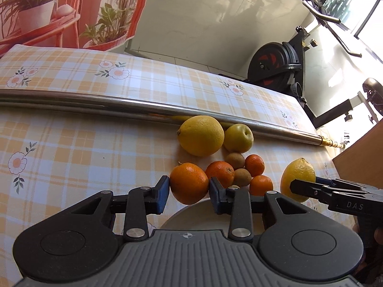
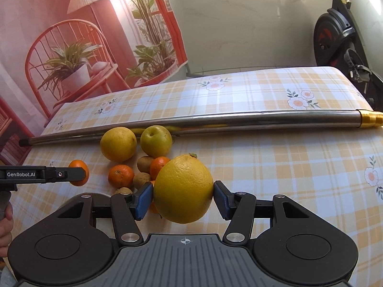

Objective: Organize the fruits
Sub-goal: 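Lower the lemon into the plate and open the right tool while the left tool carries the orange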

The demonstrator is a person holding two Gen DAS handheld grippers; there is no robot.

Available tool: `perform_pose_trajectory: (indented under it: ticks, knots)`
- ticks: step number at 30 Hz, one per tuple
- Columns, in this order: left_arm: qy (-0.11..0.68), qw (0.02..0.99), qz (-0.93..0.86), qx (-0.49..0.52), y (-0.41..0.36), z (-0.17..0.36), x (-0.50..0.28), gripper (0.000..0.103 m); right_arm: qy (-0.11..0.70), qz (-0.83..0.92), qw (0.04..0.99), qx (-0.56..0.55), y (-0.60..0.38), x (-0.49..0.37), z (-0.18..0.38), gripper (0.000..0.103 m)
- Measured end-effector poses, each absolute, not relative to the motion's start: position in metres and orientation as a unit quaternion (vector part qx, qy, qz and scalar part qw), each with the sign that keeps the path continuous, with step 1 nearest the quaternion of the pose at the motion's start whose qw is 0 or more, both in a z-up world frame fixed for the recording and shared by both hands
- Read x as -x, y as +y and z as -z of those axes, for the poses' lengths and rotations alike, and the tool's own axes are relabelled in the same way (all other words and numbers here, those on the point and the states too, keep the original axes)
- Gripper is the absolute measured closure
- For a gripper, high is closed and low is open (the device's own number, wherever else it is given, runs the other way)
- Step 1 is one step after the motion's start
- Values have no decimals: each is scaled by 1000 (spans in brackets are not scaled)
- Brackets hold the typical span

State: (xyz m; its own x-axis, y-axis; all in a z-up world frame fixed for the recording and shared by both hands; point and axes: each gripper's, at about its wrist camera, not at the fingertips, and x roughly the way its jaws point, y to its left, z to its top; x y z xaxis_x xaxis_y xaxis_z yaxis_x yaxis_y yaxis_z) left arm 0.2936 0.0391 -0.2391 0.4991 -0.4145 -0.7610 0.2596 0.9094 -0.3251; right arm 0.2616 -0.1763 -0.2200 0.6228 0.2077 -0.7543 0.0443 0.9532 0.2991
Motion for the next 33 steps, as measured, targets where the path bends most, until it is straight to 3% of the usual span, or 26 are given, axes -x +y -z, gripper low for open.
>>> perform_pose_trajectory:
  ticks: [33]
  knots:
    - [474,850,227,-40,37,245,-234,65,494,-168,851,-58,-97,-244,214,52]
